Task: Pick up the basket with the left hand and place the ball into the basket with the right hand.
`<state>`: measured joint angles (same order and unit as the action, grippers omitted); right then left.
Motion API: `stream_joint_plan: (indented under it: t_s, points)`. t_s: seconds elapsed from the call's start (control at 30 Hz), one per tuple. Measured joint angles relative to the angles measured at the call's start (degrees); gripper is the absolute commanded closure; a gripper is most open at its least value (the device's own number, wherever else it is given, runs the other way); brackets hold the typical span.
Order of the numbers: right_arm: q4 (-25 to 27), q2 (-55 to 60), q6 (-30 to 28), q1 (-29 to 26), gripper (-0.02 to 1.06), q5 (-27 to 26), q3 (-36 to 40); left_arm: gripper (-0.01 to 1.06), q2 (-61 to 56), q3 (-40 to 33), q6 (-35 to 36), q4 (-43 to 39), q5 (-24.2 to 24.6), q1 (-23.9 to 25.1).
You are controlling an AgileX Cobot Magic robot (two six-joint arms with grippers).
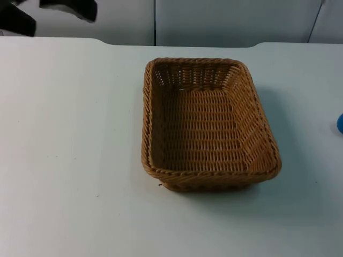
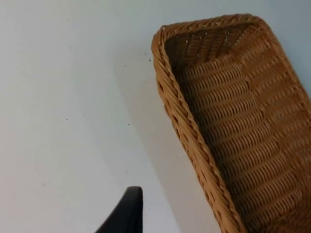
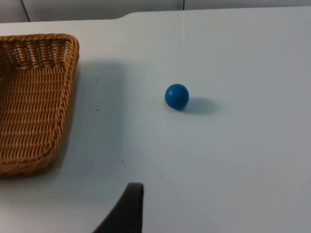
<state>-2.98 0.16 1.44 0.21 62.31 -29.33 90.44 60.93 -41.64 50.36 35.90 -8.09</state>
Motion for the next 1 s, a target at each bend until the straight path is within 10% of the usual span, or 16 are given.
stream_joint_plan:
  t_s: [1.0]
  points:
    - [0.0,0.0,0.0,0.0,0.0,0.0,0.0,0.01,37.41,25.21,8.82,-1.62,6.45,-8.17]
